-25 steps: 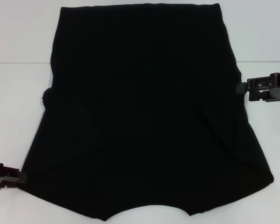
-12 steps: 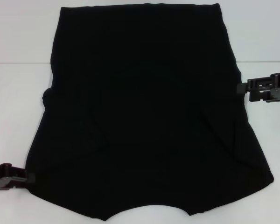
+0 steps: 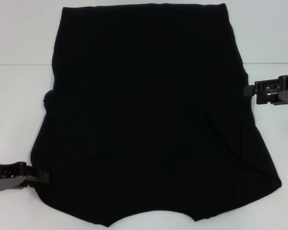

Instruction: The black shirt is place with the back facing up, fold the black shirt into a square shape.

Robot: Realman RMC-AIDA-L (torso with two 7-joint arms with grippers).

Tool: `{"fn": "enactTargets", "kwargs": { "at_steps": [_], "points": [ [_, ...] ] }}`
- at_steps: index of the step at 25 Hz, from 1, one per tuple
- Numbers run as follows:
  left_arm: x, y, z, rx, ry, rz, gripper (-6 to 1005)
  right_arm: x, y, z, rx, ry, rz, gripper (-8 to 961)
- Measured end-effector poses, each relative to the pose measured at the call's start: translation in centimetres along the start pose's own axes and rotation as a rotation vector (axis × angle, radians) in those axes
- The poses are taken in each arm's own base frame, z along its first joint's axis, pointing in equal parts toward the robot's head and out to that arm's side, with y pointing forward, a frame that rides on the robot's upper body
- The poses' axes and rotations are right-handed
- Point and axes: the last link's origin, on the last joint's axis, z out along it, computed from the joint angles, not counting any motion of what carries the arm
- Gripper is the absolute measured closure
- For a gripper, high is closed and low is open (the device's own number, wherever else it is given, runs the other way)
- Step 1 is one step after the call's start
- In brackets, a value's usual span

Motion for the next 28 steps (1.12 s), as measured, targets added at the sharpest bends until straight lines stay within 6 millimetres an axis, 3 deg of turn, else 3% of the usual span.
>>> {"fn": "enactTargets", "kwargs": {
  "at_steps": [10,16,21,28],
  "points": [
    [0.2,0.1,-0.3,-0.007,0.009,-0.011,774,0.4,-0.4,-0.3,0.005,0.002,0.011,241],
    [0.1,0.5,-0.3,-0.03,-0.007,-0.003,957,0.8,-0.6,-0.6,0.002,0.016,0.02,242],
    [0.3,1.7,-1.0,-0.126,-0.006,0.021,957,2.2,-1.0,-1.6,0.027,0.131,0.009,241],
    [1.0,1.9,-1.0,-0.124,0.019,0.022,956,4.5,-2.3,-2.6,0.098,0.283,0.026,240]
  ]
}}
